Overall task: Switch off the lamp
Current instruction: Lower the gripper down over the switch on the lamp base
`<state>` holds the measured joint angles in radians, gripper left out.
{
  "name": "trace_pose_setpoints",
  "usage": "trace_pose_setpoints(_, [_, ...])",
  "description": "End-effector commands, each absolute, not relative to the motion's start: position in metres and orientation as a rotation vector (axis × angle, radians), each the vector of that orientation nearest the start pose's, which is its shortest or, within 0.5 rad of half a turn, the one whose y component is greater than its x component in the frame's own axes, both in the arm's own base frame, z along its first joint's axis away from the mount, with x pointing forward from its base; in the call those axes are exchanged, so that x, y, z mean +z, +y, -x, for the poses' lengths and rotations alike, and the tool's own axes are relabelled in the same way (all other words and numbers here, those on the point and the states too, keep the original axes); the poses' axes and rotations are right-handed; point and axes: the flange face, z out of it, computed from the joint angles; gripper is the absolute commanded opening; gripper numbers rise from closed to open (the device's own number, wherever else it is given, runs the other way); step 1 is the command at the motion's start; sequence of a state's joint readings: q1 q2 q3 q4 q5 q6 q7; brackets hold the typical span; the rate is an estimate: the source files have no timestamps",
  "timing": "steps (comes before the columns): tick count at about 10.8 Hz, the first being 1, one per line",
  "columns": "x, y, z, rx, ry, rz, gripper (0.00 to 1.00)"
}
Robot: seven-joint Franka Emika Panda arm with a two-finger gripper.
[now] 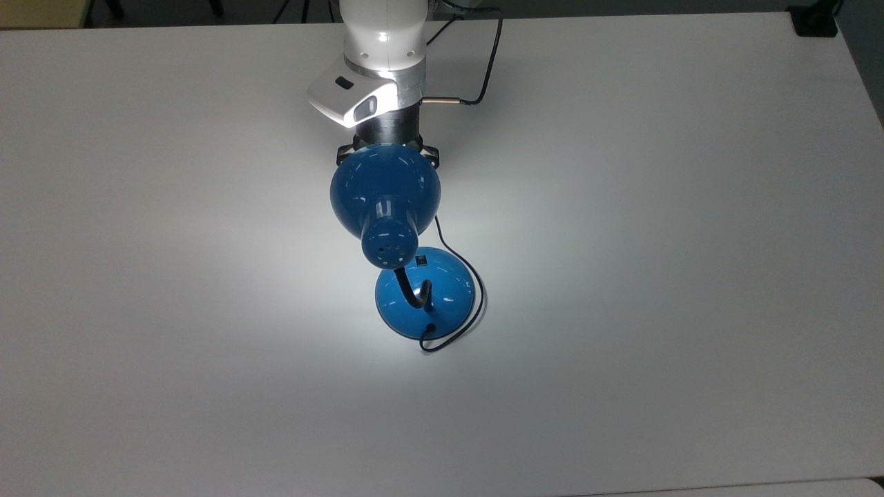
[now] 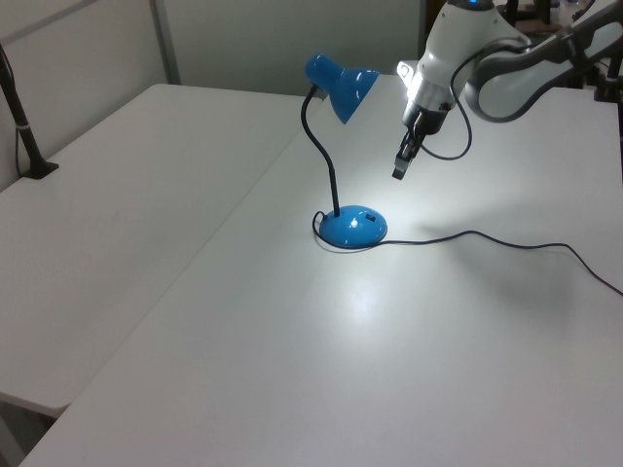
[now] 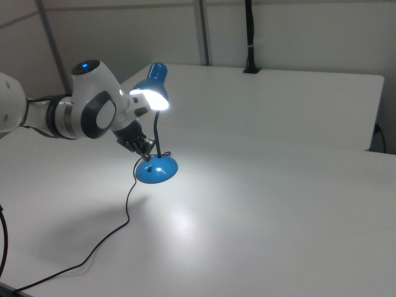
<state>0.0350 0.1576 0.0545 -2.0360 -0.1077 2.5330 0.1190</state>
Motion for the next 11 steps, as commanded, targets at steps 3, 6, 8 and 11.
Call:
trace_pose_setpoints(3, [0.355, 0.069, -0.617, -0.694, -0.193, 3.071, 0.0])
trace_pose_setpoints(6, [0.343, 0.079, -0.618, -0.673, -0.294, 3.07, 0.0])
trace_pose_setpoints(8, [0.341, 0.087, -0.618, -0.67, -0.313, 3.062, 0.0])
trace_pose_setpoints(11, [0.339, 0.089, -0.623, -0.717, -0.314, 3.044, 0.0])
